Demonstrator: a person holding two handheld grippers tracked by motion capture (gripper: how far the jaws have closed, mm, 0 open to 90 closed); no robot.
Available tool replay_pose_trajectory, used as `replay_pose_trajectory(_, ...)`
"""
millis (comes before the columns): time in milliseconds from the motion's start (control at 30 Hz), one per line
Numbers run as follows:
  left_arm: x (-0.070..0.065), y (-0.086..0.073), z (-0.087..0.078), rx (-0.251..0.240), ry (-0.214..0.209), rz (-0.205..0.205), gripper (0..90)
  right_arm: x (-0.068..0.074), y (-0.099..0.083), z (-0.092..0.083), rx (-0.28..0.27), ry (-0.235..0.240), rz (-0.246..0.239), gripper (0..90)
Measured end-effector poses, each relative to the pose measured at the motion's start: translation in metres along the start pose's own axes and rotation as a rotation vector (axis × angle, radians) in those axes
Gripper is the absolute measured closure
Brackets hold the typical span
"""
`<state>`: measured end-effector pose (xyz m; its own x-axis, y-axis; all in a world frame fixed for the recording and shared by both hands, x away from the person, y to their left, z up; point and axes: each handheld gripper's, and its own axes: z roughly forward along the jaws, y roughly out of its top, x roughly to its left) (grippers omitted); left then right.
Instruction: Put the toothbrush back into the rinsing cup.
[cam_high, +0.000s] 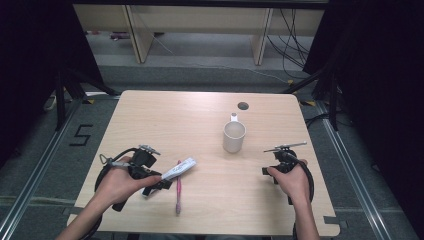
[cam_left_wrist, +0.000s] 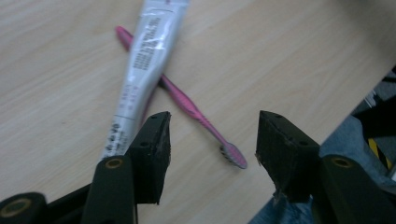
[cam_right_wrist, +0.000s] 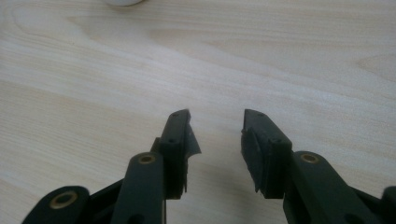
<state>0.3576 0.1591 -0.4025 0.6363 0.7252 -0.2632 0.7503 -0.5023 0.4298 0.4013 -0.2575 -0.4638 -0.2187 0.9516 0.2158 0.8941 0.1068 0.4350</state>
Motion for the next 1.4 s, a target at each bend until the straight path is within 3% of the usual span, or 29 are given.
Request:
replay_pose_trajectory(33,-0.004,0.002,0.003,0.017,-0.009,-0.001,45.2,0.004,0.0,-0.001,0.003,0.013,0.036,61.9)
replay_pose_trajectory(67,-0.008,0.007,0.007,0.049,-0.026,-0.018,45.6,0.0,-0.001,0.0,-0.011,0.005,-0.024,61.9)
replay_pose_trajectory(133,-0.011,0.009,0.01,0.069,-0.04,-0.035,46.4,0.0,-0.001,-0.001,-0.02,-0.005,-0.035,61.7)
replay_pose_trajectory(167,-0.012,0.015,0.015,0.119,-0.048,-0.044,47.9,0.003,-0.002,0.0,-0.011,-0.002,-0.033,61.2)
replay_pose_trajectory(200,-0.01,0.022,0.021,0.193,-0.032,-0.04,47.9,0.006,-0.002,-0.001,0.003,0.009,0.0,61.1)
replay_pose_trajectory(233,-0.01,0.025,0.025,0.211,-0.027,-0.055,47.9,0.005,-0.002,-0.001,-0.014,0.003,-0.03,61.1)
replay_pose_trajectory(267,-0.011,0.029,0.033,0.243,-0.021,-0.095,48.0,0.006,-0.003,-0.001,-0.006,0.011,-0.021,61.0)
replay_pose_trajectory(333,-0.011,0.03,0.038,0.249,-0.018,-0.109,47.9,0.008,-0.003,-0.001,-0.004,0.012,0.004,60.9)
replay_pose_trajectory(367,-0.014,0.033,0.049,0.297,-0.004,-0.106,49.4,0.006,-0.002,-0.001,-0.017,0.002,-0.027,60.8)
replay_pose_trajectory(467,-0.015,0.034,0.055,0.322,0.008,-0.111,53.1,0.005,-0.003,-0.001,-0.015,0.003,-0.036,60.8)
replay_pose_trajectory(533,-0.013,0.037,0.065,0.355,0.058,-0.128,53.9,0.006,-0.002,-0.001,-0.016,0.004,-0.013,60.8)
replay_pose_trajectory(633,-0.011,0.04,0.07,0.368,0.105,-0.145,52.8,0.004,-0.002,-0.001,-0.018,0.004,-0.028,60.7)
replay_pose_trajectory(700,-0.011,0.043,0.076,0.372,0.113,-0.155,52.2,0.007,-0.002,-0.001,-0.019,0.006,-0.029,60.7)
replay_pose_trajectory(867,-0.011,0.046,0.089,0.396,0.153,-0.14,52.7,0.011,-0.002,-0.001,0.01,0.029,-0.017,60.7)
replay_pose_trajectory(900,-0.011,0.047,0.09,0.402,0.156,-0.141,52.9,0.01,-0.002,0.001,-0.007,0.019,-0.044,60.7)
replay_pose_trajectory(1000,-0.009,0.048,0.094,0.406,0.181,-0.152,53.7,0.011,-0.002,0.002,-0.004,0.022,-0.041,60.7)
replay_pose_trajectory(1067,-0.007,0.048,0.096,0.419,0.2,-0.159,54.2,0.013,-0.002,0.002,0.011,0.034,-0.013,60.7)
replay_pose_trajectory(1100,-0.006,0.048,0.097,0.417,0.208,-0.162,54.2,0.009,-0.001,0.002,0.001,0.036,-0.052,60.7)
replay_pose_trajectory(1167,-0.005,0.049,0.098,0.418,0.218,-0.174,54.4,0.011,-0.001,0.003,-0.004,0.037,-0.035,60.7)
replay_pose_trajectory(1233,-0.004,0.049,0.099,0.406,0.239,-0.191,54.3,0.011,-0.002,0.003,-0.006,0.025,-0.048,60.7)
replay_pose_trajectory(1267,-0.003,0.049,0.1,0.405,0.25,-0.197,54.3,0.015,-0.002,0.002,0.003,0.033,-0.004,60.7)
replay_pose_trajectory(1300,-0.003,0.049,0.1,0.404,0.25,-0.2,54.2,0.011,-0.002,0.002,-0.004,0.027,-0.055,60.7)
replay_pose_trajectory(1333,-0.003,0.05,0.101,0.403,0.25,-0.199,54.2,0.011,-0.002,0.003,-0.003,0.027,-0.062,60.7)
replay_pose_trajectory(1400,-0.005,0.05,0.102,0.396,0.247,-0.211,54.3,0.014,-0.002,0.002,0.015,0.042,-0.027,60.7)
